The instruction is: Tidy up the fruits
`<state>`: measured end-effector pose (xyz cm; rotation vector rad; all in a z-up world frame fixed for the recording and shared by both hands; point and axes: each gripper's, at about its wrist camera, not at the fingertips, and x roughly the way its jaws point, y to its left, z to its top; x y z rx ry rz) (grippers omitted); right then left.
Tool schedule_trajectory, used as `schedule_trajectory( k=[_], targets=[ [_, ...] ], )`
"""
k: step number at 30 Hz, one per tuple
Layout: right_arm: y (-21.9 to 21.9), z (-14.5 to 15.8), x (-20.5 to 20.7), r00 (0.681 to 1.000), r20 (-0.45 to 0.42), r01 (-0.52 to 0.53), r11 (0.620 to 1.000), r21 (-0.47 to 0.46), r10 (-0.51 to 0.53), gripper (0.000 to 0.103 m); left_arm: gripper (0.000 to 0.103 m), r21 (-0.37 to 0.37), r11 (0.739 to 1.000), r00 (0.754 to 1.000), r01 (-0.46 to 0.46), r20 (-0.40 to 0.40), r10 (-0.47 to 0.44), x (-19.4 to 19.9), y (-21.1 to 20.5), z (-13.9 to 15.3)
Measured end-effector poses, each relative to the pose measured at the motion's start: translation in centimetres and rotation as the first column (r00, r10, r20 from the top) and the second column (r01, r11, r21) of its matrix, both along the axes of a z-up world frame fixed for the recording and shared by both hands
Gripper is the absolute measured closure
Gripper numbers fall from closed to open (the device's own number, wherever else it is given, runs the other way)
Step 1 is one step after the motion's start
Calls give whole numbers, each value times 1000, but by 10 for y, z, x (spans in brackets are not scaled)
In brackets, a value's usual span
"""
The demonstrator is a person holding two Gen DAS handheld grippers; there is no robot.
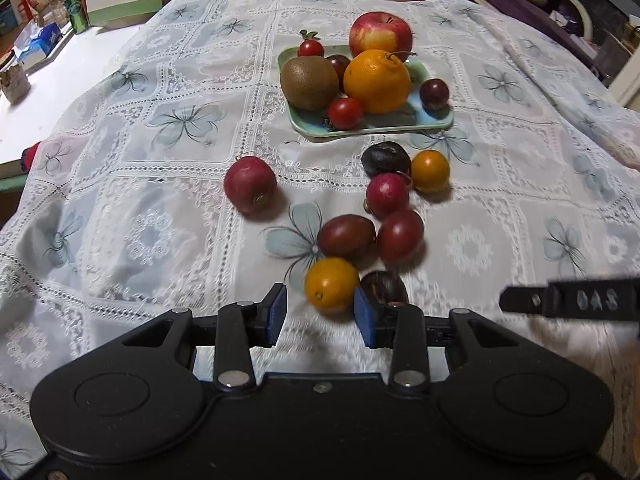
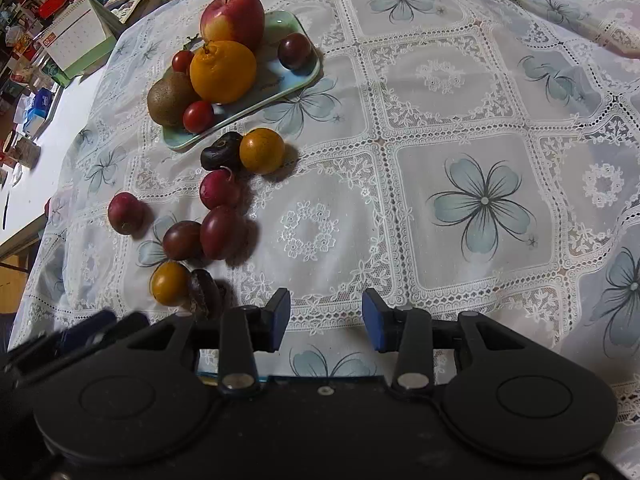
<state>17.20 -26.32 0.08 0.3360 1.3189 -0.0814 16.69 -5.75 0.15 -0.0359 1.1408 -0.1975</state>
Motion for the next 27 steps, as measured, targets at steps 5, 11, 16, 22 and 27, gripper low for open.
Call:
schedule_trajectory(
  k=[5, 11, 16, 22, 27],
  targets=[
    [-3, -1, -1, 1000, 19, 0, 1000, -5, 0, 60, 57, -5, 999, 999, -48, -18, 47, 13, -3, -12],
    [-4, 2, 2, 998, 60, 4, 1000, -22, -3, 60, 57, -22, 996, 995, -84, -46, 83, 20, -9, -22],
    [-6, 4, 18, 995, 93, 37, 999, -17, -35, 60, 55, -23, 992, 992, -121, -42, 120, 23, -11, -26],
    [0, 3, 52, 987, 144, 80, 997, -19, -77, 59, 55, -66, 983, 981, -173, -99, 166, 32, 1, -38],
    [14, -8, 81, 989, 128, 78, 997, -18, -75, 58, 55, -48, 986, 983, -158, -100, 153, 32, -3, -41]
  ],
)
